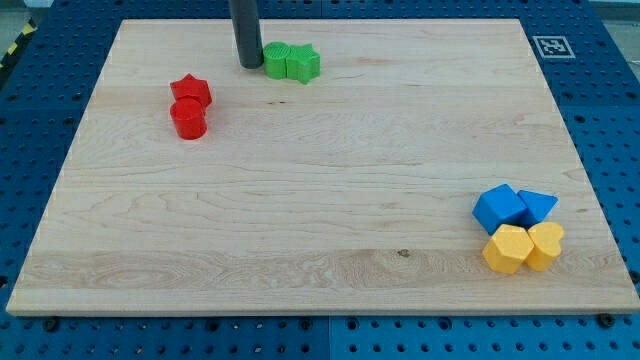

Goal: Point your arm at the yellow heart

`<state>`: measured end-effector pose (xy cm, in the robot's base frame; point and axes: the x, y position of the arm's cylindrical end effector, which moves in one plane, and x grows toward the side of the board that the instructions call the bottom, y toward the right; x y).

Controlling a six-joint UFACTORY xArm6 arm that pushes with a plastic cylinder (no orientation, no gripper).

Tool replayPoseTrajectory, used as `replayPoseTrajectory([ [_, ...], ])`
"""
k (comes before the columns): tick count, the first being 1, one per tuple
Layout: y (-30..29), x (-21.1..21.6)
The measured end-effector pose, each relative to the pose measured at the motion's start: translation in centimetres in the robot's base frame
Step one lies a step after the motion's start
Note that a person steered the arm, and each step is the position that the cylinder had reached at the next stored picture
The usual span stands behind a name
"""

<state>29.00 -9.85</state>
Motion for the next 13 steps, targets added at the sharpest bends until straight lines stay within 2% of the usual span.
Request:
replayPoseTrajectory([
  [3, -0.8, 7.9],
  [5, 0.0, 8.9],
  [8, 16.3, 10.4],
  [10, 18.1, 10.4],
  [11, 22.2, 10.4],
  [13, 22.7, 10.4],
])
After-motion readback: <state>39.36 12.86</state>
